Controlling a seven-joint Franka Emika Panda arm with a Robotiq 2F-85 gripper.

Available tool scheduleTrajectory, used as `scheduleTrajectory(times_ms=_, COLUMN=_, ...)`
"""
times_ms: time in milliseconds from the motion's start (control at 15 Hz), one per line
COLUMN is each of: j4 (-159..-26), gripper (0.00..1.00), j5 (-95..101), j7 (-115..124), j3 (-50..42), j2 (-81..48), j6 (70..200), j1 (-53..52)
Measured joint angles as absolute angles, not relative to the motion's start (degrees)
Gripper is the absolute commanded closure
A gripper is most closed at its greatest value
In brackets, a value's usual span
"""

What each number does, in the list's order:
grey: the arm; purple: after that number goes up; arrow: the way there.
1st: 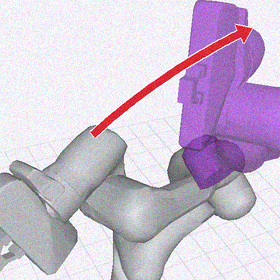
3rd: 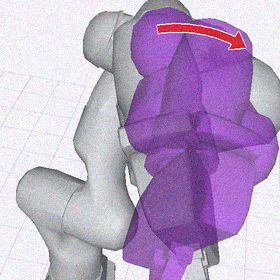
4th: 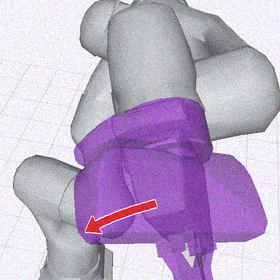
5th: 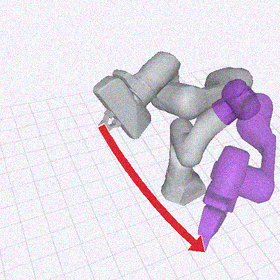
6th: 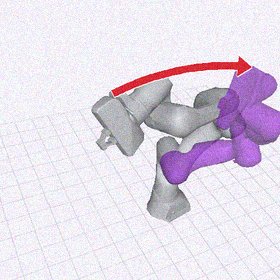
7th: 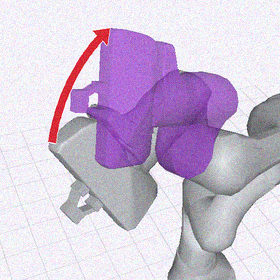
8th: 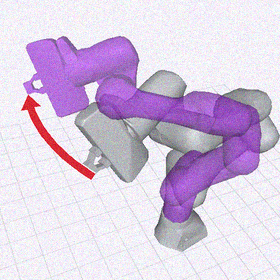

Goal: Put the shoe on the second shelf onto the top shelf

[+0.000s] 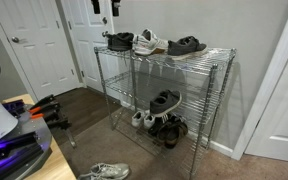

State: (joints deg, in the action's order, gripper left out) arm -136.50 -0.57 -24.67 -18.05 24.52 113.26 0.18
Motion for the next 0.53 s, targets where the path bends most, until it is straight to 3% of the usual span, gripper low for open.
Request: scheduleTrajectory(times_ms=533, j4=-131.02, gripper=0.0, j5=-15.64, j7=-35.64, j3=-20.53, j2=3.18, j6=132.49, j1=-1.18)
